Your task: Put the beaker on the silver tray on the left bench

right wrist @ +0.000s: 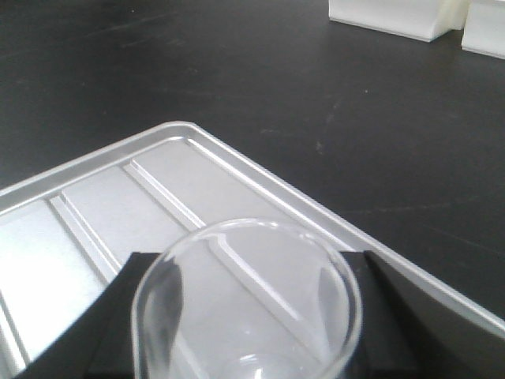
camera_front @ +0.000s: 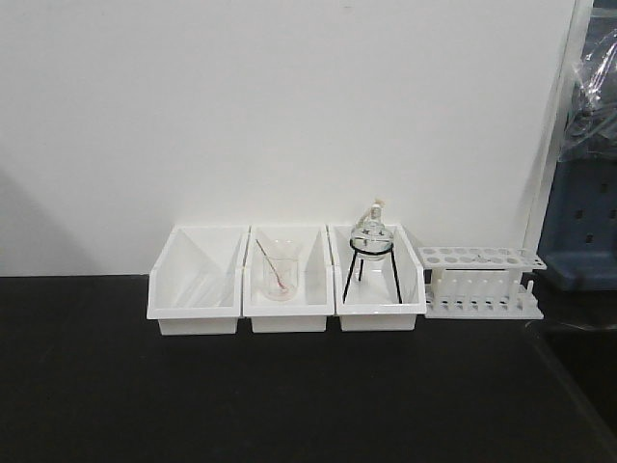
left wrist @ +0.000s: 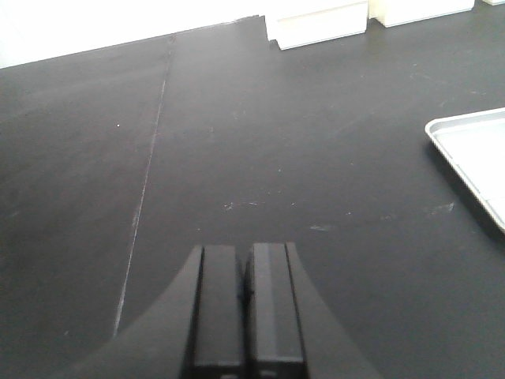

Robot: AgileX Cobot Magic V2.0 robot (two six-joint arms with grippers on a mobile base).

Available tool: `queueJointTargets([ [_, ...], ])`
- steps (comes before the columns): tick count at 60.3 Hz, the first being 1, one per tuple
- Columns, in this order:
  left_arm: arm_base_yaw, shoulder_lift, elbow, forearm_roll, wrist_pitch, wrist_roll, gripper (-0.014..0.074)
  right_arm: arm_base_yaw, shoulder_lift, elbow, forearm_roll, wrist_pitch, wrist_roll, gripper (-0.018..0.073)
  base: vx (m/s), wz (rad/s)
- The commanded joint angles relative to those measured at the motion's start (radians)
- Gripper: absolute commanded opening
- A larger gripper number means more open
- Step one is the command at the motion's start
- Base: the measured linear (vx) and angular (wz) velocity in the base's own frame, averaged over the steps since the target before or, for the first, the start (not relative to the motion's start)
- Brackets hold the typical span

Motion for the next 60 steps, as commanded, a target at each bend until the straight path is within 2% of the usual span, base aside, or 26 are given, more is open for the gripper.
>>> queueJointTargets([
  [1,-0.007,-0.007,0.02,-0.001,-0.083,-0.002,0.0001,0.0,-0.041,-0.017,0.004,-0.092,-0.005,0.0344,0.0,0.0],
  [6,-0.007,-0.007,0.02,-0.001,-0.083,-0.002,0.0001,0.0,-0.041,-0.017,0.005,-0.092,-0.005,0.0452,0.0,0.0],
  [15,-0.007,-0.007,0.02,-0.001,-0.083,-0.002,0.0001,0.0,-0.041,-0.017,0.005,-0.092,-0.001,0.0578,0.0,0.0],
  [25,-0.007,-0.007,0.02,-0.001,-0.083,-0.002,0.0001,0.0,-0.043,-0.017,0.005,-0.092,0.003,0.0603,0.0,0.0],
  [39,-0.007,-0.007,0.02,-0.001,-0.083,-0.002,0.0001,0.0,-0.149,-0.016,-0.001,-0.079,0.034,0.0584,0.0,0.0],
  [49,-0.007,-0.007,0.02,-0.001,-0.083,-0.002,0.0001,-0.003,-0.343,-0.016,0.0,0.047,0.062,0.054,0.0,0.0],
  [55,-0.007,-0.007,0.02,-0.001,-0.083,-0.002,0.0001,-0.003,-0.496,-0.016,0.0,0.221,0.106,0.0433,0.0,0.0],
  [60,-0.007,-0.007,0.02,-0.001,-0.083,-0.002,0.0001,-0.003,-0.67,-0.016,0.0,0.414,0.175,0.0278,0.0,0.0],
])
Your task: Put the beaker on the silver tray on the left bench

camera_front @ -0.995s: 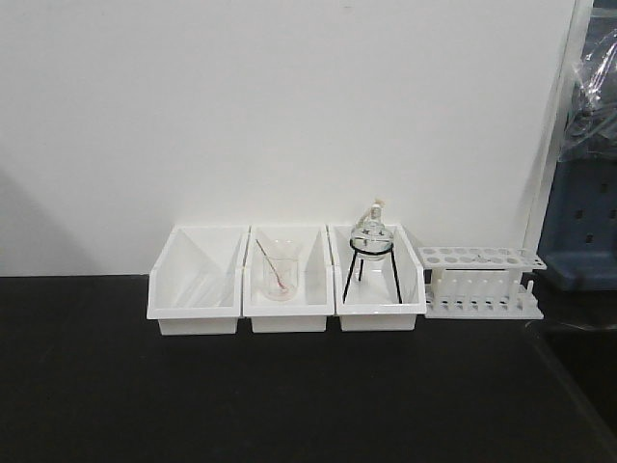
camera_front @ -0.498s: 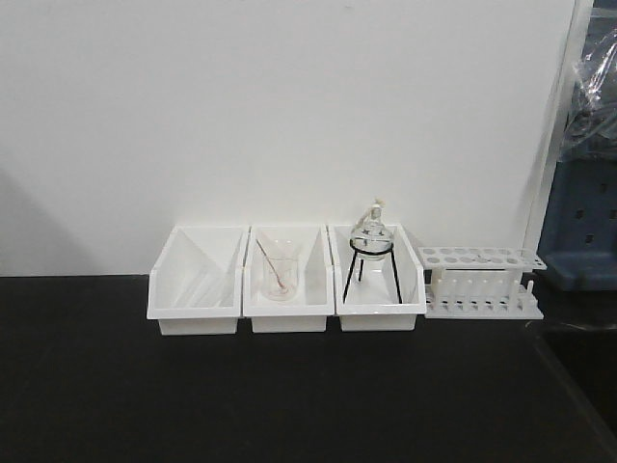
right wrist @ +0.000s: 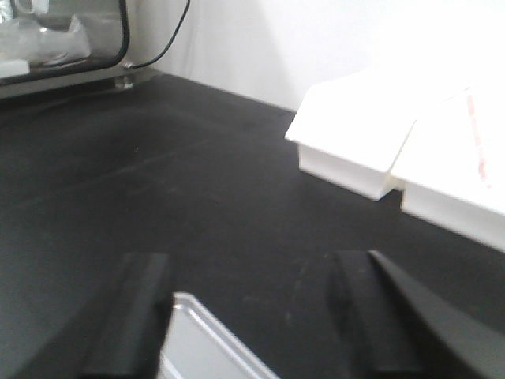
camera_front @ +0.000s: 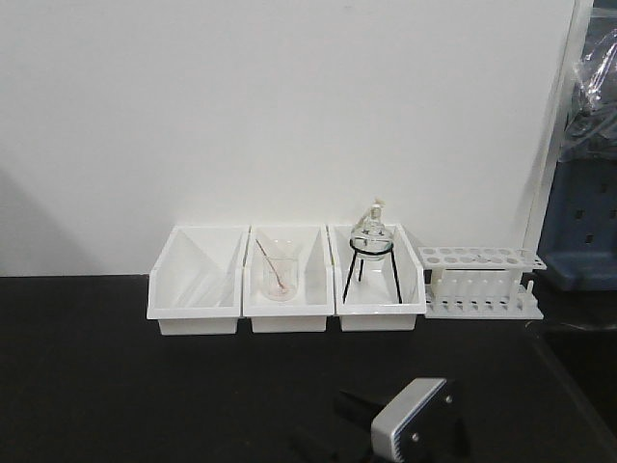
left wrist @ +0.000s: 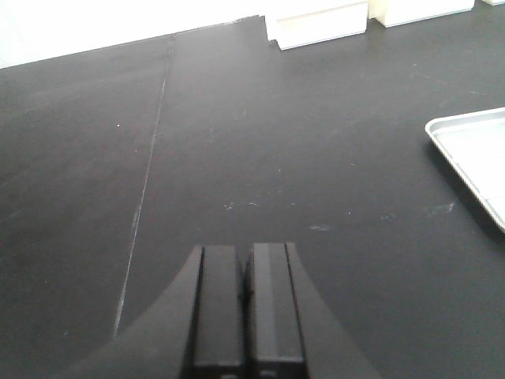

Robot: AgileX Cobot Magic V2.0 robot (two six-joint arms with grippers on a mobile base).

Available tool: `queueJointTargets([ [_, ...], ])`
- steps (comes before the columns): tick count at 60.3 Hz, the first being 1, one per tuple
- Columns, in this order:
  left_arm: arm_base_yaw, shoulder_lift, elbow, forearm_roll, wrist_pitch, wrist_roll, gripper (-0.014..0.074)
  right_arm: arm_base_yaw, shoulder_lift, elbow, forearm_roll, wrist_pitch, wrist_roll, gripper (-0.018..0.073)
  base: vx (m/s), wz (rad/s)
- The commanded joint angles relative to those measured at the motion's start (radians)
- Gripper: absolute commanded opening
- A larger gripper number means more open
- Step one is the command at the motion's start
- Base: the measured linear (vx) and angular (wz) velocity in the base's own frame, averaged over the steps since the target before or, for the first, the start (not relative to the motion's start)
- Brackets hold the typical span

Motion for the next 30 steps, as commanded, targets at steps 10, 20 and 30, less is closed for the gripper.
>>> queueJointTargets([
  [10,-0.007,-0.007,0.02,-0.001,-0.083,-0.002,0.0001,-0.003,-0.483,-0.016,-0.001,0.497,0.071,-0.0017,0.0,0.0],
  [20,-0.007,-0.007,0.02,-0.001,-0.083,-0.002,0.0001,-0.003,-0.678,-0.016,-0.018,0.78,0.062,-0.0015,0.0,0.0],
  [30,-0.007,-0.007,0.02,-0.001,-0.083,-0.002,0.0001,-0.003,-0.748,-0.013,-0.021,0.899,0.063,-0.0014,0.0,0.0],
])
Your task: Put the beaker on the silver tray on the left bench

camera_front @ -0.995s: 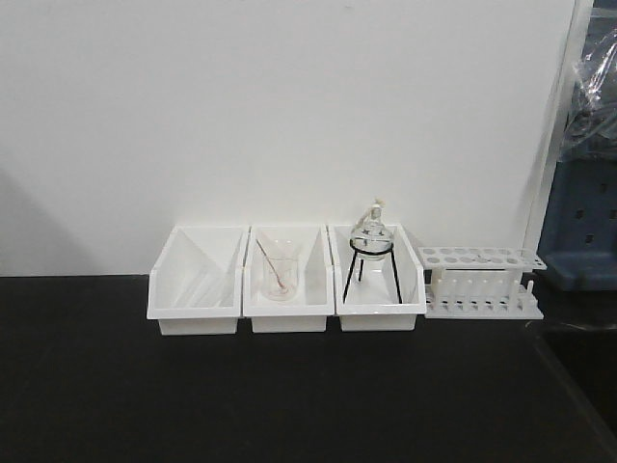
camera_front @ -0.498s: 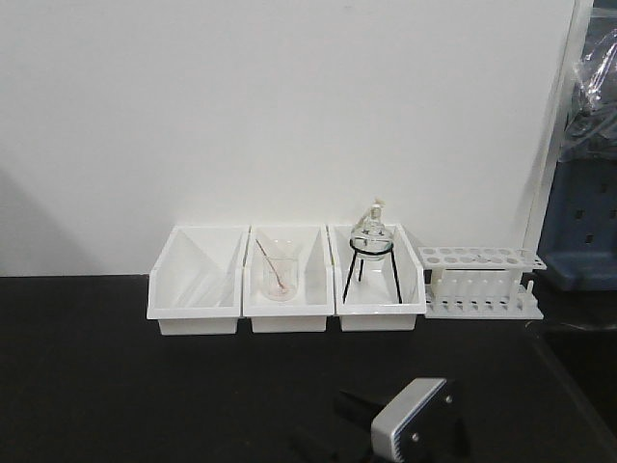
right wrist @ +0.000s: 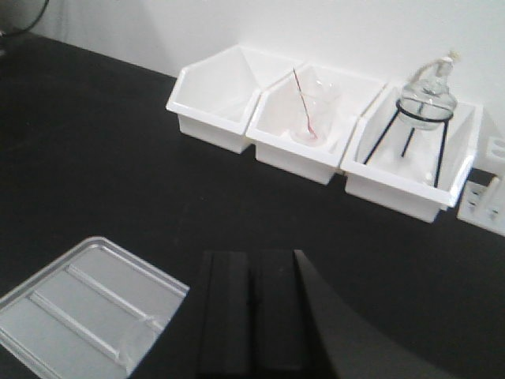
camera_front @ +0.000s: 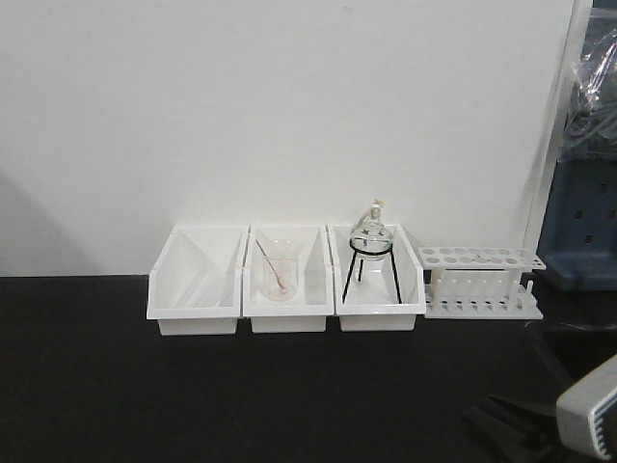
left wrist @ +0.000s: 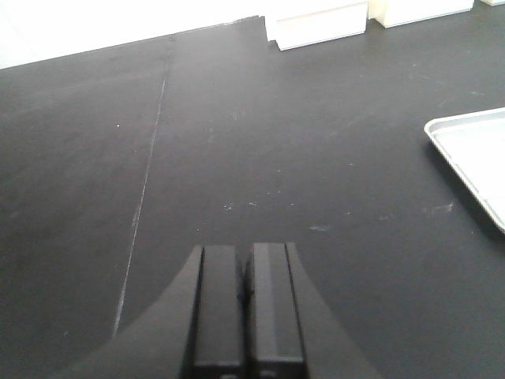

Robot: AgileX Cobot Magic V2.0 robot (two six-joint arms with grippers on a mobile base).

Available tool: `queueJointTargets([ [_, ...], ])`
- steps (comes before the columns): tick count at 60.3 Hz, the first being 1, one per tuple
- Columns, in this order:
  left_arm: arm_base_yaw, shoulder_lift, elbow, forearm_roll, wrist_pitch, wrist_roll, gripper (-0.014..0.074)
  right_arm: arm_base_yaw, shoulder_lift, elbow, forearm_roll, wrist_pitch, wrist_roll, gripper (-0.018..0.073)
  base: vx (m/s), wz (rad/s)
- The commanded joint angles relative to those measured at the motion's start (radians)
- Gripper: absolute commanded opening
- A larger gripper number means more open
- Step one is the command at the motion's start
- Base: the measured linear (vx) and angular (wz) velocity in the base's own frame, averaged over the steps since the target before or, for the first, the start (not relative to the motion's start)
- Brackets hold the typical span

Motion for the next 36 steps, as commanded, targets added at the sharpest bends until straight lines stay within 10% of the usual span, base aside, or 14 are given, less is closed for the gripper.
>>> queueJointTargets([
  [1,-0.007,-0.007,0.02,-0.001,-0.083,-0.002,0.0001,-0.002,-0.038,-0.026,-0.012,0.003,-0.007,-0.0014,0.0,0.0],
  [36,-0.007,-0.007,0.02,-0.001,-0.083,-0.002,0.0001,0.024,-0.059,-0.025,0.046,0.031,-0.019,-0.0014,0.0,0.0],
])
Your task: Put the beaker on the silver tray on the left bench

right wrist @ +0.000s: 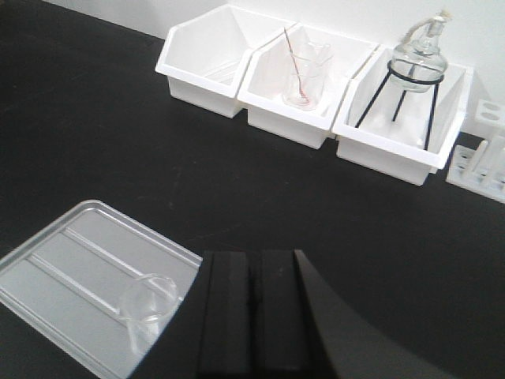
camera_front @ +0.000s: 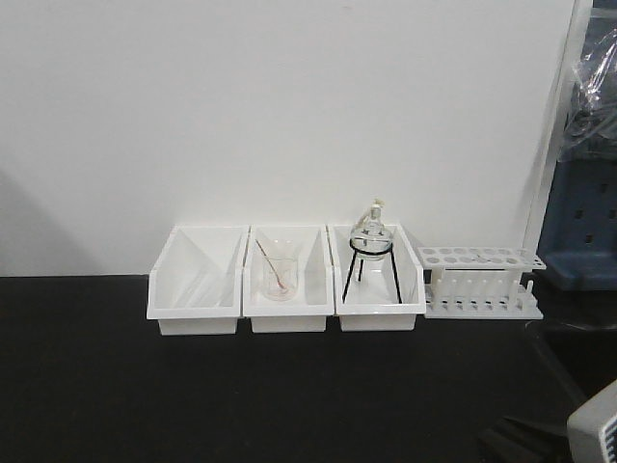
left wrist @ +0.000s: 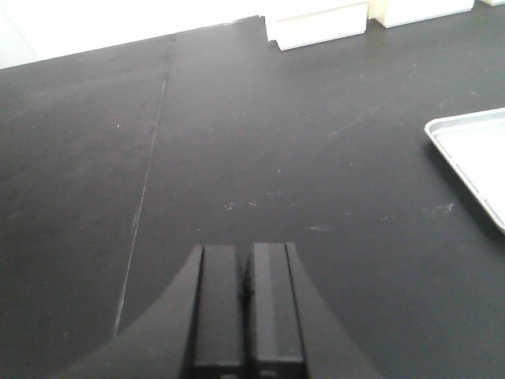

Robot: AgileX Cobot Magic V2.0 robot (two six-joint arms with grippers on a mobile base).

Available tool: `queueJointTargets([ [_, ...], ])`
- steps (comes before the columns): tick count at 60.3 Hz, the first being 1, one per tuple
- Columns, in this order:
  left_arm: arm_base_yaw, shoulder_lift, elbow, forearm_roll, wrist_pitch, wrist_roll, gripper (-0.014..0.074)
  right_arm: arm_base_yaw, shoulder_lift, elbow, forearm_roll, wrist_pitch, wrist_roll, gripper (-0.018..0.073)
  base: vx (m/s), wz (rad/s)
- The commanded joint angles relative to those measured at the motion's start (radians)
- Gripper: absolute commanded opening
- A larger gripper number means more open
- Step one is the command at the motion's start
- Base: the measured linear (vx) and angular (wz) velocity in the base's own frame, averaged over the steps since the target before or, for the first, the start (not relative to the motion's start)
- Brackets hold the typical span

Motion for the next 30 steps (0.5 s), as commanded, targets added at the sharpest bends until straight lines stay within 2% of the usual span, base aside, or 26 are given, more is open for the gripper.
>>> queueJointTargets([
  [1,-0.007,-0.007,0.02,-0.001,-0.083,-0.002,0.0001,-0.003,-0.025,-0.023,0.039,-0.069,-0.017,-0.0014,0.0,0.0],
  [8,-0.007,-0.007,0.02,-0.001,-0.083,-0.002,0.0001,-0.056,-0.096,0.049,0.106,-0.136,-0.088,-0.0014,0.0,0.0],
  [18,-0.007,-0.007,0.02,-0.001,-0.083,-0.002,0.0001,-0.22,-0.269,0.255,0.273,-0.256,-0.189,-0.0014,0.0,0.0],
  [24,-0.007,-0.007,0.02,-0.001,-0.083,-0.002,0.0001,-0.325,-0.393,0.375,0.282,-0.281,-0.19,-0.0014,0.0,0.0],
  [30,-0.007,-0.007,0.02,-0.001,-0.083,-0.002,0.0001,-0.376,-0.539,0.488,0.234,-0.28,-0.19,-0.0013,0.0,0.0],
])
